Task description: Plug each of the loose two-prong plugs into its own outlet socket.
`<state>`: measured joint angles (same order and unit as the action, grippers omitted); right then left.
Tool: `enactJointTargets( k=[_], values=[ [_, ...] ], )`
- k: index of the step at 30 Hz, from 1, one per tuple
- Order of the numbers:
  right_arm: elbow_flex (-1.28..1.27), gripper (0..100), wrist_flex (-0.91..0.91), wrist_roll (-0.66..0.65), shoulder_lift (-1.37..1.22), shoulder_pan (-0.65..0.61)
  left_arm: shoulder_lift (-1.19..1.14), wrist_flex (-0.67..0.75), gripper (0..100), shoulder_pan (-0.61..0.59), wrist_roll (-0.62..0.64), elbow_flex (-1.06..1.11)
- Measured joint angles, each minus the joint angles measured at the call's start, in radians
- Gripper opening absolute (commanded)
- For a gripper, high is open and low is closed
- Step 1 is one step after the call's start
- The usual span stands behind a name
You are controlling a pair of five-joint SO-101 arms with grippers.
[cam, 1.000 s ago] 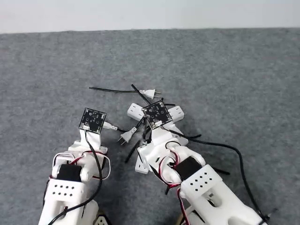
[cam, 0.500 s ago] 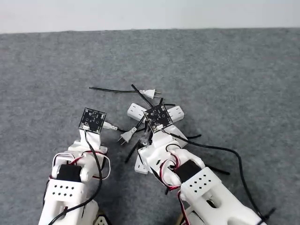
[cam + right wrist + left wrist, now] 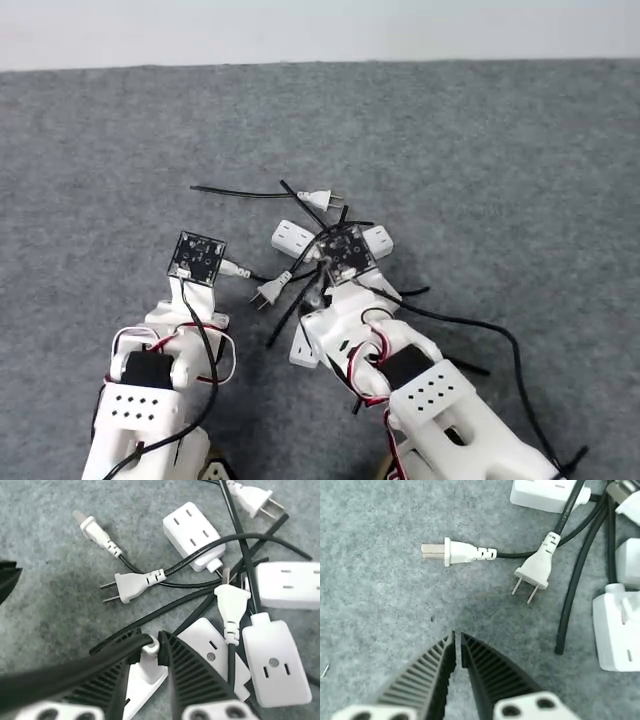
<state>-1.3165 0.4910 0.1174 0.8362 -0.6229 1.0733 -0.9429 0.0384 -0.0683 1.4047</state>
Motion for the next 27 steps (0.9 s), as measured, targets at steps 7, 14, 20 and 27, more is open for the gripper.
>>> enactJointTargets(
  k=[7, 14, 20, 27],
  values=[
    [-0.026, 0.8, 0.048, -0.147, 0.011, -0.081, 0.0, 0.0, 2, 0.002, 0.0, 0.0],
    [-0.029, 0.8, 0.078, -0.196, 0.014, -0.095, 0.0, 0.0, 2, 0.0, 0.0, 0.02],
    [-0.028, 0.8, 0.126, -0.198, 0.015, -0.095, 0.0, 0.0, 2, 0.0, 0.0, 0.02],
    [-0.012, 0.9, 0.187, -0.213, 0.017, -0.098, 0.0, 0.0, 2, -0.011, 0.0, 0.02]
  ],
)
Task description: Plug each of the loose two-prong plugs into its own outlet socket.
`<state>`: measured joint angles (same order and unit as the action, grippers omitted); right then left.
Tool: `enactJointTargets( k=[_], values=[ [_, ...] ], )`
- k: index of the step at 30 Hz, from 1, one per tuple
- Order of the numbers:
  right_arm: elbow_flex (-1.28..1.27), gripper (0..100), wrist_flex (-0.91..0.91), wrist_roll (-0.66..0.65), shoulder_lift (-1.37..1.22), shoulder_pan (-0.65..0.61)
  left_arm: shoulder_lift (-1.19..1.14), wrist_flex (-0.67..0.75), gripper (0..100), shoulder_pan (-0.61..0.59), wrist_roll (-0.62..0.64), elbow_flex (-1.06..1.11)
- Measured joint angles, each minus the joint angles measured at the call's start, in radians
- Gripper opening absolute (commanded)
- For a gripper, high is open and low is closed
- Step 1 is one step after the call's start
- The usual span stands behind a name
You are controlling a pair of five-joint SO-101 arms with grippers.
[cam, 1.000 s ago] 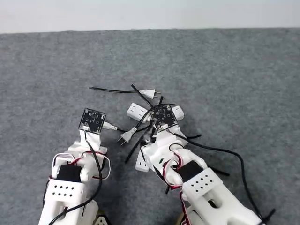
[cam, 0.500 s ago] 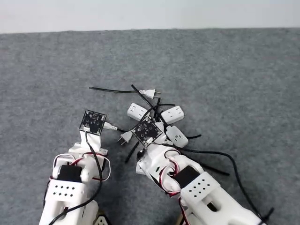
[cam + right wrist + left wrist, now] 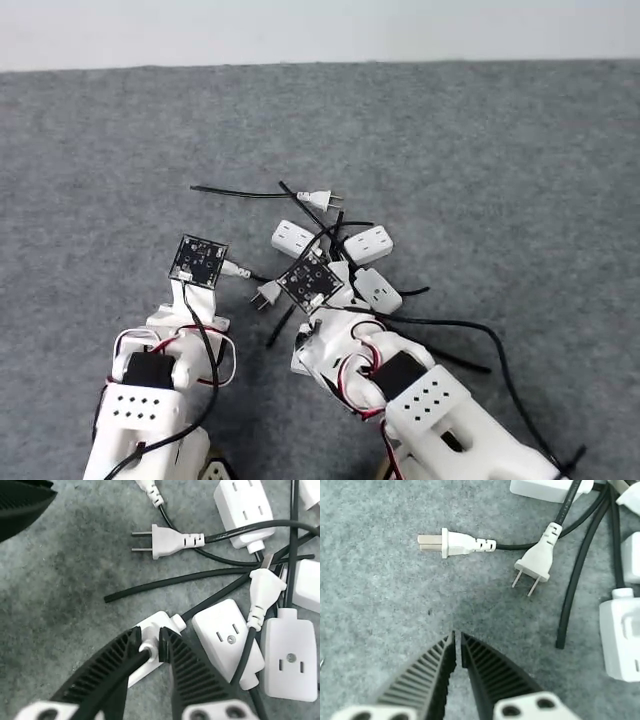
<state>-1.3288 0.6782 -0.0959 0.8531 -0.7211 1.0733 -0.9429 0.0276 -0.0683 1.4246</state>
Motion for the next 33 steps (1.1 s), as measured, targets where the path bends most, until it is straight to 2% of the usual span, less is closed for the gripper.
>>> enactJointTargets(
  k=[4, 8, 11, 15, 21, 27, 33],
  values=[
    [0.0, 2.2, -0.002, -0.015, 0.0, -0.002, 0.0, 0.0, 2, -0.046, 0.0, 0.0],
    [-0.003, 13.7, -0.035, -0.005, 0.0, -0.015, 0.0, 0.015, 2, -0.08, 0.0, 0.0],
    [-0.023, 19.8, -0.021, 0.11, -0.025, -0.034, 0.0, 0.049, 2, -0.13, 0.002, 0.0],
    [0.031, 20.1, 0.058, 0.281, -0.028, -0.041, 0.0, 0.083, 2, -0.183, 0.003, 0.0],
    [0.083, 20.2, 0.092, 0.44, -0.026, -0.041, 0.0, 0.086, 2, -0.196, 0.006, 0.0],
    [0.083, 21.1, 0.026, 0.534, -0.037, -0.124, 0.0, 0.086, 2, -0.196, 0.006, 0.0],
    [0.098, 27.0, -0.086, 0.546, -0.215, -0.172, 0.0, 0.086, 2, -0.196, 0.006, 0.0]
  ],
)
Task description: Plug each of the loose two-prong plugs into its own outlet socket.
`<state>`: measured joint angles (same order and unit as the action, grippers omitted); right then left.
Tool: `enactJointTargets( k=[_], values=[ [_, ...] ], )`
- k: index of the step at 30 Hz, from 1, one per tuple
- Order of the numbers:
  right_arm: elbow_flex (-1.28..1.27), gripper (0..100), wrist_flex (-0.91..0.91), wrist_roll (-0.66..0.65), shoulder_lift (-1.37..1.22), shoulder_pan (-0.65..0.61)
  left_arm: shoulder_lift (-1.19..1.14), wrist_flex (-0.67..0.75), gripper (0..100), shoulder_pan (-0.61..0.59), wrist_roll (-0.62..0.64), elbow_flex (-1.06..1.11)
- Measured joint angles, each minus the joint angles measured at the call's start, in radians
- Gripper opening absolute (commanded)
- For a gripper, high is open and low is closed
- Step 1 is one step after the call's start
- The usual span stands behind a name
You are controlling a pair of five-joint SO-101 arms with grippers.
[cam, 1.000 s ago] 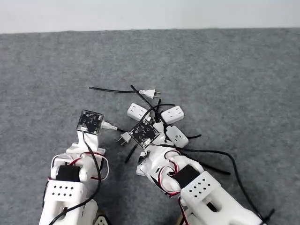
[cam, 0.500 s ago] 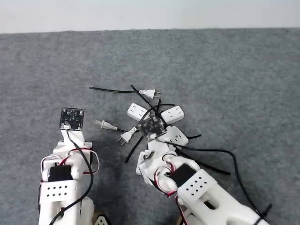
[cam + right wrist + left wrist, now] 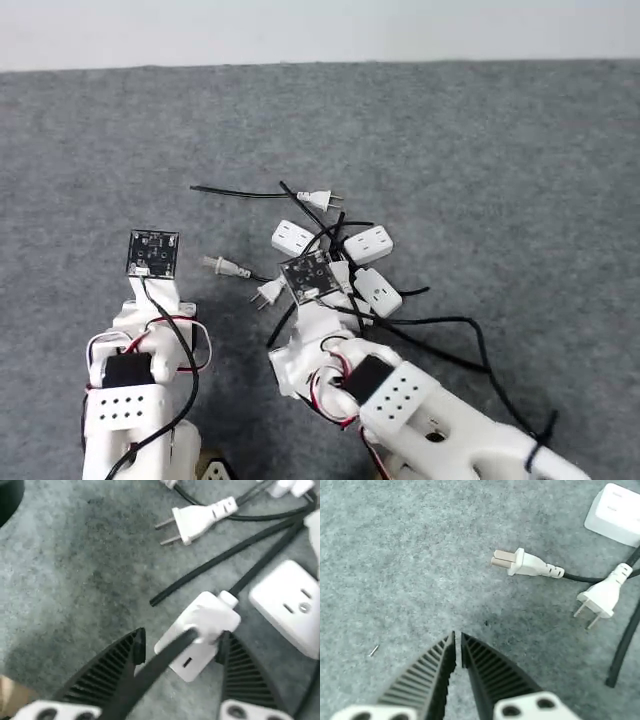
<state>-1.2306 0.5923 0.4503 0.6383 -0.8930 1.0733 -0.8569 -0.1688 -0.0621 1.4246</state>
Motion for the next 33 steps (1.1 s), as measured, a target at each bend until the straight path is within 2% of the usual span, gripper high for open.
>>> enactJointTargets(
  k=[7, 12, 14, 16, 18, 20, 21, 26, 33],
  values=[
    [0.129, 26.3, -0.008, 0.002, -0.288, -0.006, 0.0, 0.0, 2, 0.0, 0.0, 0.0],
    [0.195, 25.8, 0.02, 0.002, -0.37, -0.006, 0.0, 0.0, 2, 0.0, 0.0, 0.0],
    [0.201, 20.6, 0.032, 0.002, -0.371, -0.006, 0.0, 0.0, 2, 0.0, 0.0, 0.0],
    [0.203, 10.1, 0.051, 0.002, -0.364, -0.003, 0.0, 0.0, 2, 0.0, 0.0, 0.0],
    [0.198, 0.0, 0.074, 0.002, -0.328, 0.034, 0.0, 0.0, 2, 0.0, 0.0, 0.0],
    [0.195, 3.1, 0.083, 0.002, -0.29, 0.077, 0.0, 0.0, 2, 0.0, 0.0, 0.0],
    [0.193, 0.6, 0.091, -0.011, -0.265, 0.103, 0.0, 0.0, 2, 0.0, 0.0, 0.0],
    [0.184, 0.8, 0.218, -0.081, -0.095, 0.241, 0.0, 0.0, 2, 0.0, 0.0, 0.0],
    [0.184, 0.7, 0.439, -0.227, 0.345, 0.488, 0.0, 0.0, 2, 0.0, 0.0, 0.0]
  ],
)
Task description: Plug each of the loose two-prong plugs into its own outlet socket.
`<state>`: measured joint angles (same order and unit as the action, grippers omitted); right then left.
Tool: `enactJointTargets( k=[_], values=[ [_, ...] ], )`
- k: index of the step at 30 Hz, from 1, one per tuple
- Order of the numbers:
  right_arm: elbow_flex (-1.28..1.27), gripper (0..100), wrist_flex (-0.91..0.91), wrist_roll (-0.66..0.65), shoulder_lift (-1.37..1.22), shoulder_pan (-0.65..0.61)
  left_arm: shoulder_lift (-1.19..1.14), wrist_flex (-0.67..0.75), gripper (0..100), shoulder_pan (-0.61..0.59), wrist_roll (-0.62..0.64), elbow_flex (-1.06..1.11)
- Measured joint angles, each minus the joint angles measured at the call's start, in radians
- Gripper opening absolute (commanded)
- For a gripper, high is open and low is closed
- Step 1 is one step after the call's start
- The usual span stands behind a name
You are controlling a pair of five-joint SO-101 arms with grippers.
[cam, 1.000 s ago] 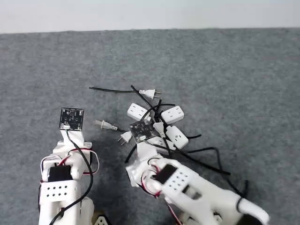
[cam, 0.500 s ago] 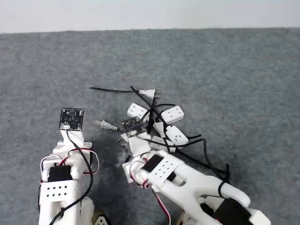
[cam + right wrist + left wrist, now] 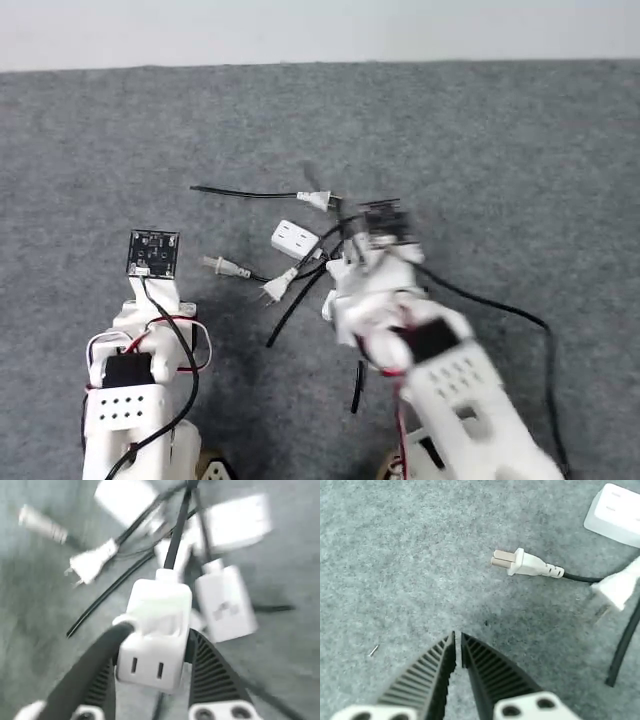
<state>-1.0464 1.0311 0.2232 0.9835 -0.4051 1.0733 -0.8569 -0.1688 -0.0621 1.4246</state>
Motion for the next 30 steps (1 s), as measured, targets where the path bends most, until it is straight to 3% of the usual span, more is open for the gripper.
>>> enactJointTargets(
  k=[7, 14, 22, 30],
  values=[
    [0.0, 0.7, 0.183, -0.141, 0.411, 0.431, 0.0, -0.002, 2, 0.13, 0.092, -0.028],
    [0.0, 0.7, 0.195, -0.338, 0.348, 0.852, -0.144, -0.098, 2, 0.325, 0.216, -0.25],
    [-0.002, 0.7, -0.133, -0.471, -0.026, 1.237, -0.582, -0.098, 2, 0.569, 0.379, -0.592],
    [0.0, 0.8, -0.565, -0.516, -0.5, 1.407, -1.037, -0.098, 3, 0.706, 0.562, -0.962]
  ],
)
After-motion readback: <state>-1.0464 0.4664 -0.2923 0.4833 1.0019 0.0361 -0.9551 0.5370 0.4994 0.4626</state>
